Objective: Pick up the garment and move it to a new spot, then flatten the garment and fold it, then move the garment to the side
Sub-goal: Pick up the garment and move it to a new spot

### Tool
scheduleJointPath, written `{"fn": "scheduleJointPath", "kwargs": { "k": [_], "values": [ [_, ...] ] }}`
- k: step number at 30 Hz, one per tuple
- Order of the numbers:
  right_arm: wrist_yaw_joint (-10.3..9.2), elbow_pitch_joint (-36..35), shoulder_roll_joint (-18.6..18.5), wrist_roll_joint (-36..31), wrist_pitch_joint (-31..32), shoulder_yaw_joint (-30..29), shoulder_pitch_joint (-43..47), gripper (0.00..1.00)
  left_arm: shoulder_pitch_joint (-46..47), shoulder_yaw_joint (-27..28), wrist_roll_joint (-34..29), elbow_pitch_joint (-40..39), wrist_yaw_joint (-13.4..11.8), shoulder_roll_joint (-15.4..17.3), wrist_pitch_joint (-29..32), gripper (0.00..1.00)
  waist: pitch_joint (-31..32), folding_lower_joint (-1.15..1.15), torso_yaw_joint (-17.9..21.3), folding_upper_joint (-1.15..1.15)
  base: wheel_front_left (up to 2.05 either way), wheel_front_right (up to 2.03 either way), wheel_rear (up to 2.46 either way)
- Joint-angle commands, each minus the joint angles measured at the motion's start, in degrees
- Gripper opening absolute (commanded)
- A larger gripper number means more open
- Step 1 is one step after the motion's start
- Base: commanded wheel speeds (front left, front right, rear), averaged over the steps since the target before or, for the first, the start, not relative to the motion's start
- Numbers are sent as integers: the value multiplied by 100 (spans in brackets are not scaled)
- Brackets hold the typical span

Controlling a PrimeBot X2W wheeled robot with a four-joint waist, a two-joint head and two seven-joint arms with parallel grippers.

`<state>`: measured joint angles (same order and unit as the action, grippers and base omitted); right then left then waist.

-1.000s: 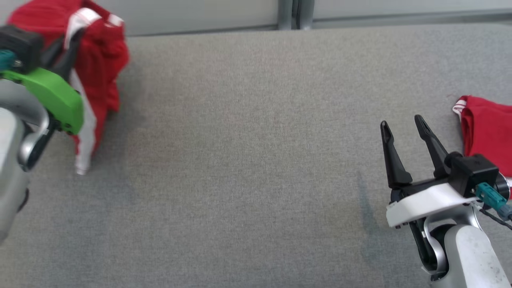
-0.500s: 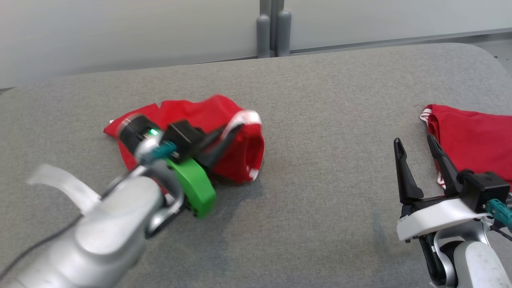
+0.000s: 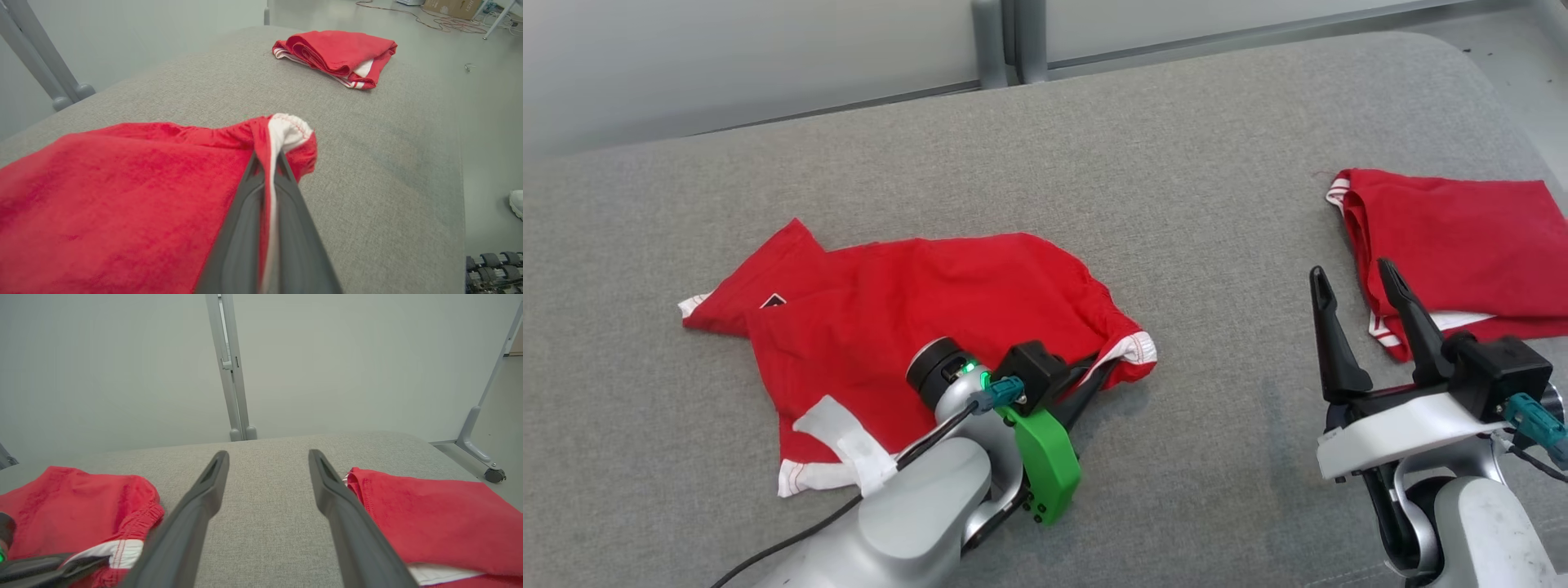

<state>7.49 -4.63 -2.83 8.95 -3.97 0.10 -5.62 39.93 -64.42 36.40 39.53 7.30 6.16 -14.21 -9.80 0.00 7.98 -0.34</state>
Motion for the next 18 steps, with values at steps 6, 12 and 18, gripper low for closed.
{"fn": "scheduleJointPath", "kwargs": {
  "k": [6,12,18],
  "values": [
    [0,145,-14,64,-105,48,-181,100,34,110,50,580,15,-195,-104,0,-236,0,271,34,0,0,0],
    [0,268,-14,70,-155,38,-225,100,-62,301,-129,641,18,-292,-99,100,-251,0,248,34,0,0,0],
    [0,358,-14,76,-189,66,-264,100,-225,654,-203,399,17,-318,-100,100,-136,0,99,34,0,0,0]
  ]
}}
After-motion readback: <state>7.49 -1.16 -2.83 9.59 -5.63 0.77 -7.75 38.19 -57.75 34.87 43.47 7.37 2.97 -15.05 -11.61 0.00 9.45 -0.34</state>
